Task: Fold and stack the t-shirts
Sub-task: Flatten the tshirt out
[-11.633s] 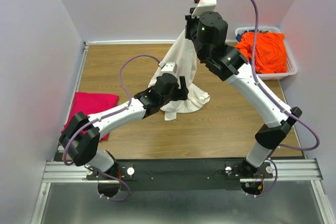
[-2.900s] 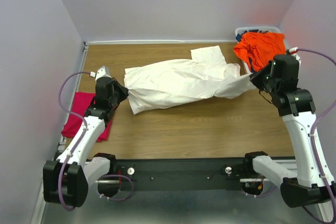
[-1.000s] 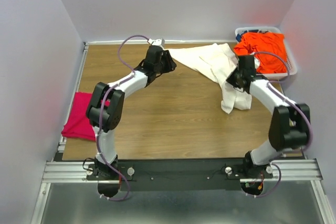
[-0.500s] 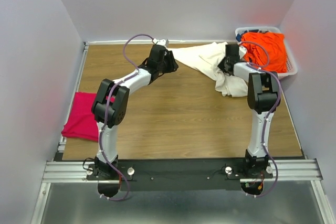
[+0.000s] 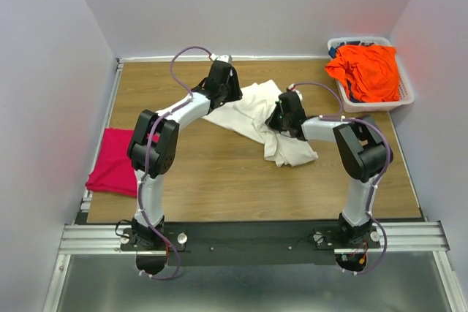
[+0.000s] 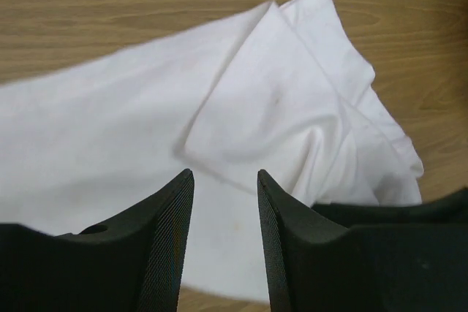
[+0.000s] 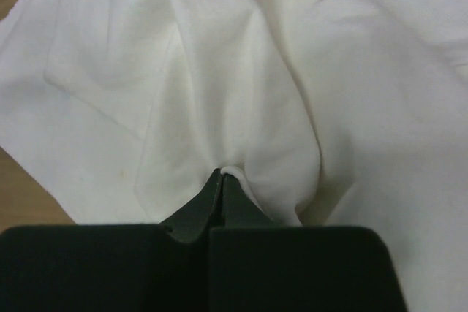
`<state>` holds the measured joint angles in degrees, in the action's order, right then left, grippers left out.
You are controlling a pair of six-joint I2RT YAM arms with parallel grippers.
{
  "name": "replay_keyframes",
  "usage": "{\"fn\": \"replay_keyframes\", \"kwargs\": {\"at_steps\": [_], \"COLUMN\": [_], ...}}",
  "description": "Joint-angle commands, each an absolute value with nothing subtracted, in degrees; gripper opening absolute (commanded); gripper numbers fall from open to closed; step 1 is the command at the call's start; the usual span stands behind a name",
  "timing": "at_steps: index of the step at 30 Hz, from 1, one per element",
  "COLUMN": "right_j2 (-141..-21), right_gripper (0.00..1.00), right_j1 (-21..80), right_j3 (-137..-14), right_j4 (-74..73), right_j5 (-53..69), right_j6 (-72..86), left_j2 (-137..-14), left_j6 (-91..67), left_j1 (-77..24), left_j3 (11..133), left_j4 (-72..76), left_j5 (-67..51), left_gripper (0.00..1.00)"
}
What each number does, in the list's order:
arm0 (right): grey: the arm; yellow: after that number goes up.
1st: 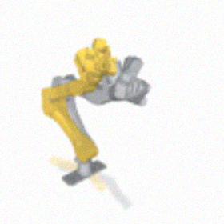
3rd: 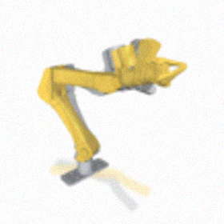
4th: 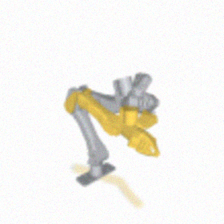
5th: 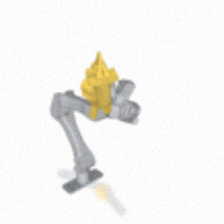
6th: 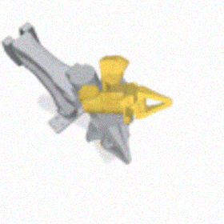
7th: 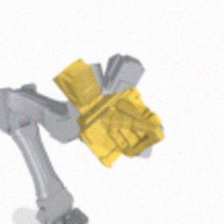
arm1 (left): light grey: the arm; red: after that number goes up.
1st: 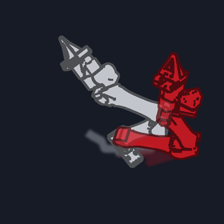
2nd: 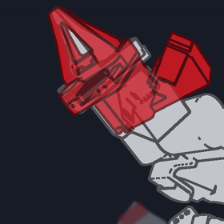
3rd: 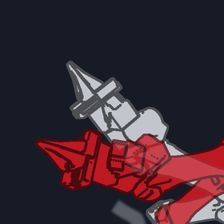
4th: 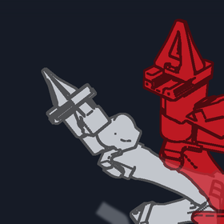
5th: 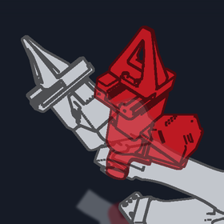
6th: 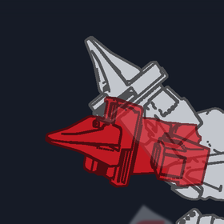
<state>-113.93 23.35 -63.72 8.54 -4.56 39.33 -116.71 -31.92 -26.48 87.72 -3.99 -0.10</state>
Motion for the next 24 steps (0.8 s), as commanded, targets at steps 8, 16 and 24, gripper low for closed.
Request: {"fn": "replay_keyframes", "kwargs": {"at_steps": [8,16,24], "right_j2": [-111.53,-111.97,-112.15], "right_gripper": [0.01,0.00,0.00], "right_j1": [24.26,24.26,24.26], "right_j3": [-48.69,-49.13,-48.52], "right_j4": [-1.58,-0.79,-0.53], "right_j5": [2.37,2.28,2.72], "right_j6": [40.69,41.04,40.87], "left_j2": [-108.91,-106.78,-112.32], "left_j6": [-40.59,-47.46,-49.57], "left_j1": [-26.28,-26.63,-26.72], "left_j3": [73.51,69.26,72.60], "left_j4": [-13.62,-7.22,-3.53], "left_j5": [12.56,3.52,-2.02], "left_gripper": [0.48,0.50,0.49]}}
